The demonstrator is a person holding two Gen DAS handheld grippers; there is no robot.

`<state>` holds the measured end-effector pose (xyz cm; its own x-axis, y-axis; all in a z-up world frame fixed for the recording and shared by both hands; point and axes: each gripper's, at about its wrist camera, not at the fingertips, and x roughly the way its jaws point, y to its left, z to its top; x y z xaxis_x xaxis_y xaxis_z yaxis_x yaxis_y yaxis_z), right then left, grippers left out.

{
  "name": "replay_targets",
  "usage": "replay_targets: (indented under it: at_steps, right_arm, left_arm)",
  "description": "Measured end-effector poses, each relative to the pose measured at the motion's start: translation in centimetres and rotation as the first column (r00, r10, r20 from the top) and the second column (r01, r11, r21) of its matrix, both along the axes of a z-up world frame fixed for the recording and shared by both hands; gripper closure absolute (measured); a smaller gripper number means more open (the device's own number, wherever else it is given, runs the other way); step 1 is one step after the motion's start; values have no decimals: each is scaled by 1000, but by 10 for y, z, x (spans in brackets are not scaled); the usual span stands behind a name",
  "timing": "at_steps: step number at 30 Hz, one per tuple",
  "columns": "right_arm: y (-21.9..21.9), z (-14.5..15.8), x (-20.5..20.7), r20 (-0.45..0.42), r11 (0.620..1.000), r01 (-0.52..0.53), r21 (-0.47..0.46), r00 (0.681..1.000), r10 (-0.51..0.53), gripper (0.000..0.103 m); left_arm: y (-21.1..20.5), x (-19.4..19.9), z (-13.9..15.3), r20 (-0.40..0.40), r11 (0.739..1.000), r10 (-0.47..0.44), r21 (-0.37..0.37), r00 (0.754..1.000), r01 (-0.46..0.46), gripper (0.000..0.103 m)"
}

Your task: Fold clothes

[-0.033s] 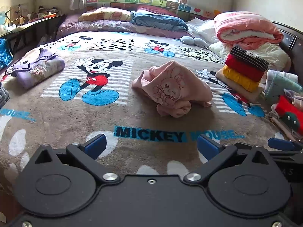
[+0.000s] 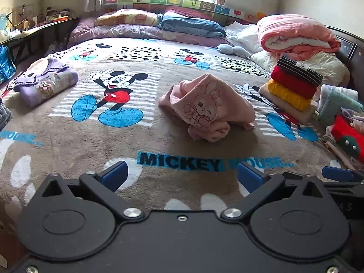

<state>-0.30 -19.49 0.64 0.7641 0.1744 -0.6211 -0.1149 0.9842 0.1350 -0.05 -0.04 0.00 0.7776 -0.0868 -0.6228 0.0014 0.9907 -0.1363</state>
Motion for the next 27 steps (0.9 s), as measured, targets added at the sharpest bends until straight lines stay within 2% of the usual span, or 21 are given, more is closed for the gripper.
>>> replay_targets:
  at_steps: [4, 12, 27]
  right_arm:
    - [1, -4, 0, -3, 1000, -2, 11, 1000, 2, 0]
    - [0, 7, -2, 11, 1000, -3, 9, 1000, 2, 0]
    - [3, 3, -2, 24, 1000, -12, 12, 1000, 12, 0]
  left_arm:
    - [-4, 0, 1, 5, 999, 1, 36, 1000, -2, 0]
    - [-3, -2, 1, 27, 999, 10, 33, 1000, -11, 0]
    - [-5, -2, 0, 29, 999, 15, 47, 999, -17, 0]
